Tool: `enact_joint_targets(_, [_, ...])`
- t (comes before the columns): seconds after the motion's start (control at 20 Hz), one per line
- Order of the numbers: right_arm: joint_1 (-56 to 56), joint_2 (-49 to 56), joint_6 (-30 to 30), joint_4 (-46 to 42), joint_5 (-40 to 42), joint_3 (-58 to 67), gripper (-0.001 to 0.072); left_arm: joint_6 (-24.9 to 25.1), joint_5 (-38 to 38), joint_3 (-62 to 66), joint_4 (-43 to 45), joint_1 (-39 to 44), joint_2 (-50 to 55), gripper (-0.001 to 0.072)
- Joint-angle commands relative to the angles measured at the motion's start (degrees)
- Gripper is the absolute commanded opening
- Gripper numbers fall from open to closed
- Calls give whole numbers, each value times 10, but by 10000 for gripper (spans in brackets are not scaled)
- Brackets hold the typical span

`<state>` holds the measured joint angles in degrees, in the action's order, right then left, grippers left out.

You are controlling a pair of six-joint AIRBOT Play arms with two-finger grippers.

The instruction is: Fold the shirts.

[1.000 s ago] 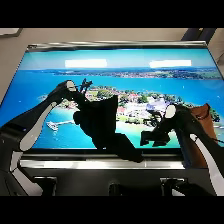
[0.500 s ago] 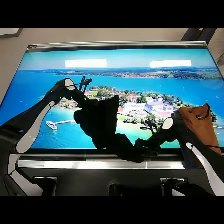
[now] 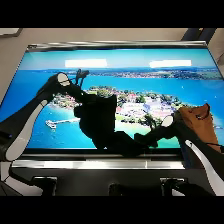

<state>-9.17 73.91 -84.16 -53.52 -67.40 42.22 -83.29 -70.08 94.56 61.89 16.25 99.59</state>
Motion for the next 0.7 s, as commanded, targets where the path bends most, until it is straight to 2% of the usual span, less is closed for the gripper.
enact_joint_targets(0.0, [1, -69, -53, -173, 24, 132, 47, 10, 85, 3, 9, -16, -97, 28])
enact_joint_targets(0.1, [0, -127, -122, -349, 47, 254, 47, 10, 143, 17, 13, -44, -188, 28])
enact_joint_targets(0.2, [0, -181, -136, -455, 92, 371, 48, 10, 192, 41, 13, -82, -280, 28])
enact_joint_targets(0.35, [0, -249, -136, -471, 164, 492, 48, 8, 247, 50, 13, -132, -407, 29])
enact_joint_targets(0.65, [0, -329, -158, -471, 181, 525, 48, -8, 219, 47, 37, -152, -543, 29])
